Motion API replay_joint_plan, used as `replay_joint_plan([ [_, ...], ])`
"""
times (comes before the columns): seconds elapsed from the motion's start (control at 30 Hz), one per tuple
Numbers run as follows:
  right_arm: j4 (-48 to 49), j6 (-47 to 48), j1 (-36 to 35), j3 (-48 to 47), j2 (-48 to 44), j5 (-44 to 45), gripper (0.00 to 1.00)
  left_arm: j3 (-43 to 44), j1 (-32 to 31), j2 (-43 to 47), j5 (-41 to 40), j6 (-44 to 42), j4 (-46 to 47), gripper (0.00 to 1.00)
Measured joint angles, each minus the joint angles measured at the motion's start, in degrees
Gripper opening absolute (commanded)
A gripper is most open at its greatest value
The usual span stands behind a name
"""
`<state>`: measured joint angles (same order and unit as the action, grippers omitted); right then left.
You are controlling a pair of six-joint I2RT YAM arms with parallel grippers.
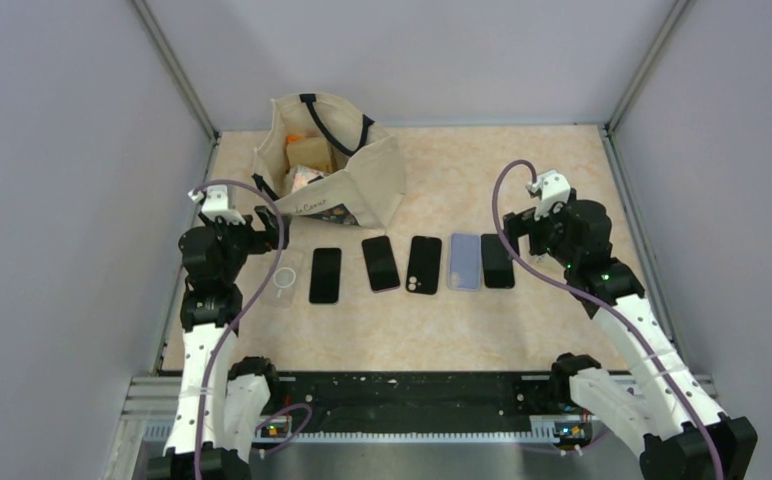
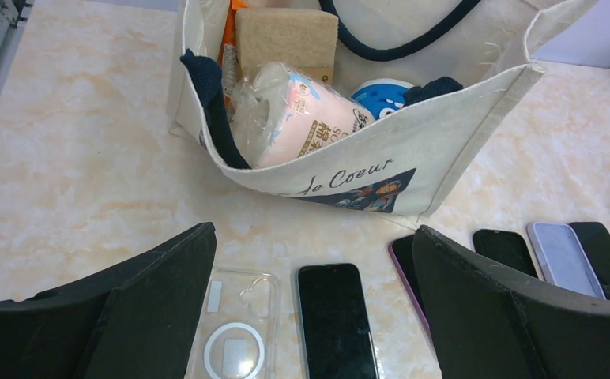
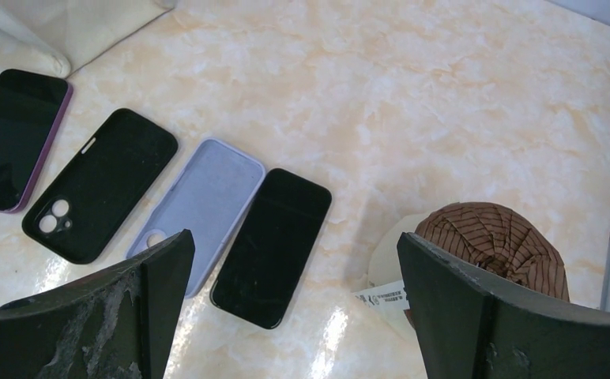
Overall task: Take the phone out of the phone case
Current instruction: Reset both arms
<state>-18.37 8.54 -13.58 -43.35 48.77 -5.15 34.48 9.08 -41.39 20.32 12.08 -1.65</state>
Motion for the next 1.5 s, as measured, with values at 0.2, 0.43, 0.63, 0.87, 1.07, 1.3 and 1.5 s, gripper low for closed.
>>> replay_joint_plan([
  [0.2,1.0,0.6,0.0,0.6,-0.5,1.5,0.99,-1.2,0.0,0.0,2.0,-1.8,2.1,0.99],
  [0.43,2.6,1.4,0.0,1.8,-2.4,3.3,0.99,-2.9,0.0,0.0,4.0,-3.7,2.8,0.99],
  [0.63,3.3,2.4,0.0,2.9,-3.8,4.3,0.99,-3.7,0.0,0.0,4.2,-4.3,4.2,0.99],
  [0.87,3.8,3.3,0.0,2.9,-3.8,5.9,0.99,-4.3,0.0,0.0,4.1,-4.7,4.6,0.99],
  [1.07,4.2,3.5,0.0,3.6,-3.9,6.6,0.99,-4.3,0.2,0.0,4.1,-4.8,4.6,0.99],
  [1.3,4.3,3.8,0.0,3.6,-4.2,6.6,0.99,-4.3,0.3,0.0,4.1,-4.9,4.6,0.99],
  [1.5,4.3,3.9,0.0,3.6,-4.2,6.6,0.99,-4.3,0.3,0.0,4.1,-5.1,4.6,0.99],
])
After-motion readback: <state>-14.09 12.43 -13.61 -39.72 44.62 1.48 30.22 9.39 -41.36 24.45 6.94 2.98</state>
